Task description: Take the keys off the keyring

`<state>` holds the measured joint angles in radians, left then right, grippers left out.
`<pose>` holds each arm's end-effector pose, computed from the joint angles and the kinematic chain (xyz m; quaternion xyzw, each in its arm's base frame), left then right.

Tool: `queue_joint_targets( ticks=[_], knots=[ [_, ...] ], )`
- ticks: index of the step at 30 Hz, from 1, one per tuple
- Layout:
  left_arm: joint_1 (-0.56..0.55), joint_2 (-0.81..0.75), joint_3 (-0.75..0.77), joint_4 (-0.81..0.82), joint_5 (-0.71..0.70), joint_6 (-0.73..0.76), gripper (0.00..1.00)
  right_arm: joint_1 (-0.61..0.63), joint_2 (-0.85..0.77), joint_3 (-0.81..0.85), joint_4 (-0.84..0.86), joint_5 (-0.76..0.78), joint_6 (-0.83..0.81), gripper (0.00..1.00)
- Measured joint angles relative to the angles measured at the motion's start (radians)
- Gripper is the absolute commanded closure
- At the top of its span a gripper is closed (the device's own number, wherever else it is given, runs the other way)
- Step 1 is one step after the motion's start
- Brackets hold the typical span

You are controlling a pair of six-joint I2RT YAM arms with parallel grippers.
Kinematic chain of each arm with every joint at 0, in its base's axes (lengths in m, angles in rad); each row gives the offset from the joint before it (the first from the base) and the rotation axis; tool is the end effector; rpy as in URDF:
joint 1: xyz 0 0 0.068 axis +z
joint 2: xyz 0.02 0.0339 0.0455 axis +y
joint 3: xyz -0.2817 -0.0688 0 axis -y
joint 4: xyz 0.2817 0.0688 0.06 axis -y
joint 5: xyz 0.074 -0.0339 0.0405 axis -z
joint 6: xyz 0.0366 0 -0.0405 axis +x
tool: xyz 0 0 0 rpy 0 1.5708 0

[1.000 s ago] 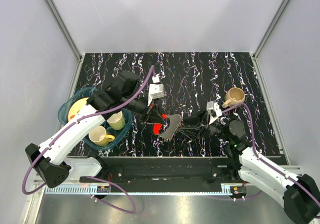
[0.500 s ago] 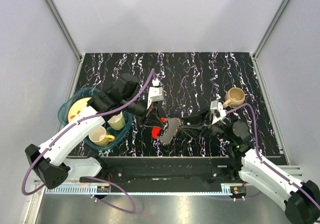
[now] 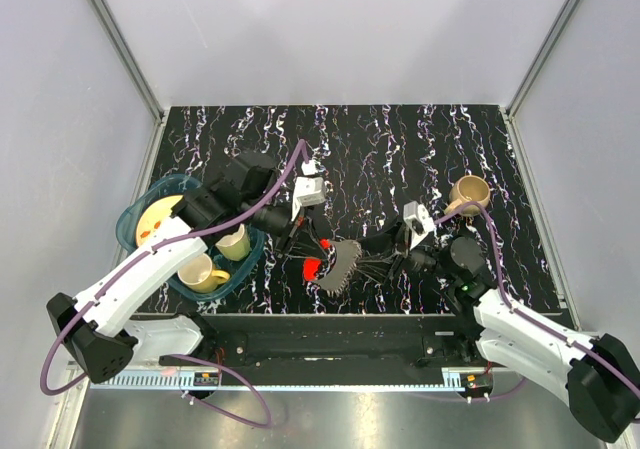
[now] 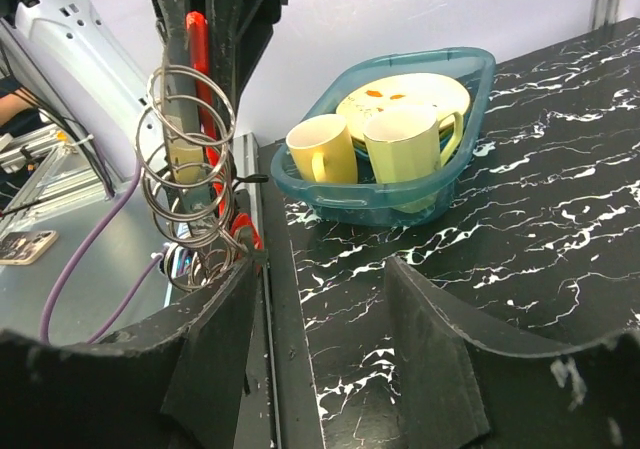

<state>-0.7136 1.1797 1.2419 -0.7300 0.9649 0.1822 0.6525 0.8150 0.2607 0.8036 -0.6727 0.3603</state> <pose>0.1803 -0.1959 0.3926 0.5277 0.6308 -0.5043 0.2633 0.1430 0.1379 0.2466 -0.3421 0.5352 0.5386 0.5535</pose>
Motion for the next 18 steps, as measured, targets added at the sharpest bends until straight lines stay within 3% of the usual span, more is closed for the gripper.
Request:
queue_joint_targets(
  ticks=[9, 18],
  knots=[
    [-0.002, -0.001, -0.008, -0.028, -0.004, 0.021, 1.00, 0.007, -0.013, -0.008, 0.034, -0.043, -0.010, 0.40],
    [-0.003, 0.030, 0.014, -0.109, -0.043, 0.084, 1.00, 0.016, -0.108, -0.046, -0.042, -0.052, -0.019, 0.40]
  ],
)
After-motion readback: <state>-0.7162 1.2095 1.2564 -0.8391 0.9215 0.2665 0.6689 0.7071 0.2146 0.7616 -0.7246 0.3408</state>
